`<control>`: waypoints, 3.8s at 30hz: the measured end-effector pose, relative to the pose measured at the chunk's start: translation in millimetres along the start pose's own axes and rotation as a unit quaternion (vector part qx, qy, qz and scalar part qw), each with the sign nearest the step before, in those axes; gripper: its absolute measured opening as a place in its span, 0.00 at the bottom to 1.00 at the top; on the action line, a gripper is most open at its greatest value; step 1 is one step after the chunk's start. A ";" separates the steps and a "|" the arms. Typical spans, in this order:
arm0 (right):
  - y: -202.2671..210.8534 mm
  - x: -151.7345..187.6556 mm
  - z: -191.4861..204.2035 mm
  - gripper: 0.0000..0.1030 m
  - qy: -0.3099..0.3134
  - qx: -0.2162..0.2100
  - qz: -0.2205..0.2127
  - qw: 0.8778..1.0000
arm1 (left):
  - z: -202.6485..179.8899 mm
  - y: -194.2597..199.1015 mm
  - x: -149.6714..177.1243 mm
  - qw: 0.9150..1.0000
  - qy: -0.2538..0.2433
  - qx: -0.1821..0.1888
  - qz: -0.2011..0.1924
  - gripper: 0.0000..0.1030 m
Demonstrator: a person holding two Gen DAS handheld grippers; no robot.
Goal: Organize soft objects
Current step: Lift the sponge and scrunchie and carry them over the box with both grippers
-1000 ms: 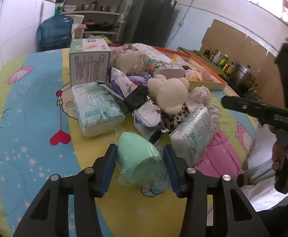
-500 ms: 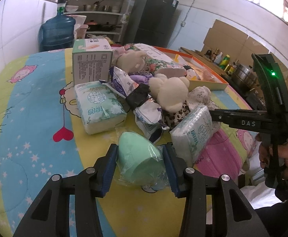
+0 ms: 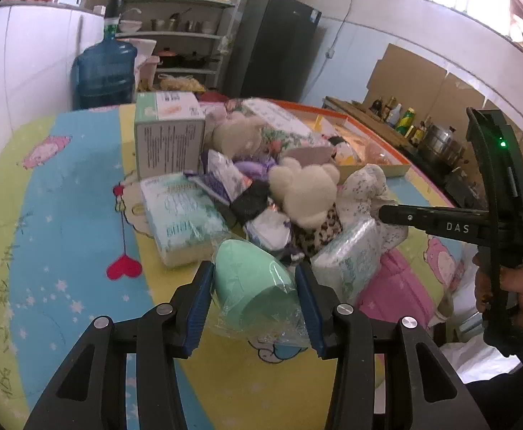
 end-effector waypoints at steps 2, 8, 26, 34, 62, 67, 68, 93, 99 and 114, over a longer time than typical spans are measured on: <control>7.3 -3.2 0.8 0.12 0.003 0.002 -0.009 1.000 | -1.4 3.3 -3.7 1.000 -0.002 0.000 -0.005 0.46; 24.5 -16.9 2.6 0.12 0.005 0.003 -0.032 0.999 | -5.5 16.5 -15.7 1.000 -0.005 0.001 -0.023 0.46; 66.7 -43.3 7.5 0.12 0.003 -0.020 -0.088 0.996 | -13.1 46.9 -57.2 0.997 -0.015 -0.006 -0.072 0.46; 84.2 -54.5 -6.4 0.12 -0.009 -0.022 -0.110 0.994 | -37.8 48.9 -89.0 0.996 -0.033 0.000 -0.082 0.46; 104.6 -106.7 -133.5 0.12 -0.073 -0.022 -0.159 0.984 | -151.7 -21.7 -203.5 0.994 -0.077 0.013 -0.073 0.46; 98.2 -119.3 -158.1 0.12 -0.078 -0.026 -0.160 0.984 | -162.8 -43.2 -219.1 0.995 -0.075 0.007 -0.066 0.46; 96.5 -122.1 -163.1 0.12 -0.079 -0.027 -0.160 0.984 | -164.3 -47.5 -222.1 0.995 -0.075 0.005 -0.064 0.46; 8.4 -172.7 -253.4 0.12 -0.089 -0.045 -0.107 0.989 | -189.4 -176.8 -275.8 0.999 -0.032 -0.022 -0.012 0.46; -14.5 -171.3 -262.2 0.12 -0.091 -0.046 -0.085 0.991 | -194.2 -203.1 -277.3 0.999 -0.034 -0.028 0.004 0.46; -41.5 -165.8 -265.0 0.13 -0.095 -0.041 -0.048 0.994 | -190.9 -243.6 -270.8 0.998 -0.026 -0.028 0.050 0.46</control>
Point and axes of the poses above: each gripper's, at about its wrist camera, not at the fingertips, and y roughly against the way its jaws point, z to its left, x to its underside, the point moved 7 cm from there along -y, roughly the way its jaws point, and after that the axes turned 11 degrees about z, right-handed, at the moved point
